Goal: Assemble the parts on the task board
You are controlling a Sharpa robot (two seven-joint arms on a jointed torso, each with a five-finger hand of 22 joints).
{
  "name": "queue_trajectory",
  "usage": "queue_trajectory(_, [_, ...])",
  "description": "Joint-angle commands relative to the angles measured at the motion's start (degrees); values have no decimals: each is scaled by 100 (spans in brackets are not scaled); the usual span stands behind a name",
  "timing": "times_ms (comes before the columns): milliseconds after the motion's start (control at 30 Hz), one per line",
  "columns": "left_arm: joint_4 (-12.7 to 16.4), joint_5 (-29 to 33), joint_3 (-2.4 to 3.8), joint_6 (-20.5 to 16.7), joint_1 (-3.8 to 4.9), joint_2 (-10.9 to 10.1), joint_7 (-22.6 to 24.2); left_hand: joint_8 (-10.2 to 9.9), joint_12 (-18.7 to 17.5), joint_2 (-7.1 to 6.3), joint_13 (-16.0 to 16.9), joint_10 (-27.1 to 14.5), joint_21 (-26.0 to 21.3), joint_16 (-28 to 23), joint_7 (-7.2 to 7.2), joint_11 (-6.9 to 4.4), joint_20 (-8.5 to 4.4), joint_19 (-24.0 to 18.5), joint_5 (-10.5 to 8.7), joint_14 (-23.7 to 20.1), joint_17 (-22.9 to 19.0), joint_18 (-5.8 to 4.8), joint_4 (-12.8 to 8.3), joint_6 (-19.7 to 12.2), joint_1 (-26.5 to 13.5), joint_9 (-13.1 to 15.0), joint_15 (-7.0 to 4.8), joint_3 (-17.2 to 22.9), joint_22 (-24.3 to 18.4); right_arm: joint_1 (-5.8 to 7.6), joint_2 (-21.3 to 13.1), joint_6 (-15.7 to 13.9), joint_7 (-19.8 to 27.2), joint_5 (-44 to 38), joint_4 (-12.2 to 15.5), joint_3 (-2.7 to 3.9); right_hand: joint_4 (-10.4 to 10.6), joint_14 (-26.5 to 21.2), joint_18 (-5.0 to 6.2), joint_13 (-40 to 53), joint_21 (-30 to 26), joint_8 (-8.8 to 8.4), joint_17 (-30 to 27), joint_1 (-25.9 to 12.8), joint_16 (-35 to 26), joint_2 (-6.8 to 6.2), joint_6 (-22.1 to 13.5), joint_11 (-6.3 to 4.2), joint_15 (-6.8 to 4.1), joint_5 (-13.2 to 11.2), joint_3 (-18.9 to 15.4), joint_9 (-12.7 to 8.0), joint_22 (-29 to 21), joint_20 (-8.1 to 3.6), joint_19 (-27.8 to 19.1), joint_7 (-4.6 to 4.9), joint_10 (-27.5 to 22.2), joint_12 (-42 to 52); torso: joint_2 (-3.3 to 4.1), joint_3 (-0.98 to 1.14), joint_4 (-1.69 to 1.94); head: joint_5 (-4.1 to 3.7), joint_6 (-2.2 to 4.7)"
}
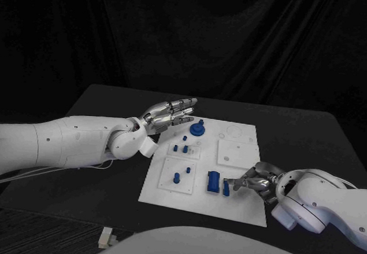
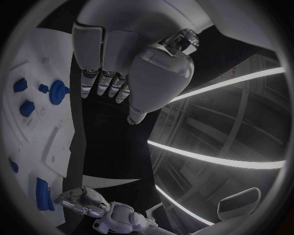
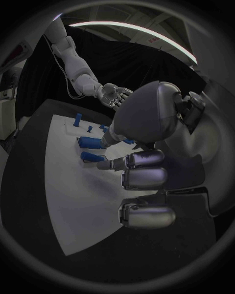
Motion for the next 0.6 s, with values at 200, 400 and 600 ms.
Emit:
queue_trajectory(200, [15,5,5,64,-10,-11,44,28,30,29,12,9,34,-21,29,6,27,25,50,-2,-7,52,-13,18,-21,7,7,40,8,-19,-269,-55,439,-1117,315,-3,130,331,24,1507,5,932,53,289,51,-90,-312,-97,-72,-386,-405,863,1298,-90,328,-111,627,15,2,-1,-6,13,-1])
queue_trajectory(400, [15,5,5,67,-14,-9,42,28,30,29,12,9,34,-21,29,6,27,25,50,-2,-7,52,-13,18,-21,7,7,40,8,-78,-334,162,367,-1644,402,-4,329,333,24,1507,9,2579,57,494,43,-77,-942,-242,-189,-533,-746,2576,1300,-202,331,-291,627,15,3,1,-1,-17,-1])
queue_trajectory(600, [20,5,5,65,-16,-15,37,30,36,28,12,11,37,-21,30,18,27,28,54,-2,-7,53,-22,25,-17,8,4,47,11,-183,-326,304,310,-1885,397,-4,457,335,24,1507,4,3445,55,626,34,-103,-1222,-351,-276,-567,-877,3575,1299,-284,332,-409,627,15,4,0,1,-3,-1])
